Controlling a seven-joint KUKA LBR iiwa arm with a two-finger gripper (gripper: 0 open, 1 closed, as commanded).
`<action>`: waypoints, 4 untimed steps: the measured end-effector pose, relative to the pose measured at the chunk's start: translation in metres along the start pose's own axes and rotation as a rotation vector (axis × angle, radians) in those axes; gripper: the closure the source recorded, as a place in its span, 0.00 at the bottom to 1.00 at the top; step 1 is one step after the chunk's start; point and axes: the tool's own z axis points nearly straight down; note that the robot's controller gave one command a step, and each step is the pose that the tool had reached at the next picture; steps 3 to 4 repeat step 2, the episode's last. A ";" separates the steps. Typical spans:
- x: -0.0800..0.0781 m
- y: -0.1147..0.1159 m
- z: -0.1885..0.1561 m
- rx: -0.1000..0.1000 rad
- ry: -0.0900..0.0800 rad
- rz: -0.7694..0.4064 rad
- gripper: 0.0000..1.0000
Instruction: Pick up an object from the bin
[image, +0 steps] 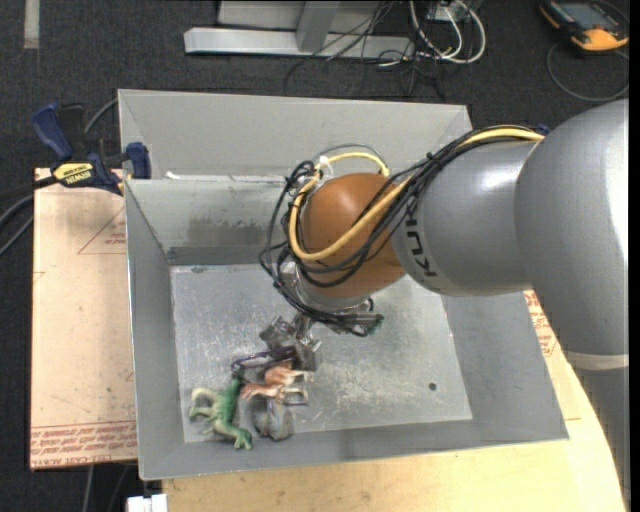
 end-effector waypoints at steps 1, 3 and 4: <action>0.000 0.000 0.000 0.000 0.000 0.000 1.00; -0.010 -0.009 -0.074 0.004 -0.008 -0.025 1.00; -0.010 -0.009 -0.074 0.004 -0.008 -0.025 1.00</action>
Offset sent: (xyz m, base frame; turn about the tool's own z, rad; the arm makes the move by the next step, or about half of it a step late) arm 0.0102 0.0007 0.0723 -0.0290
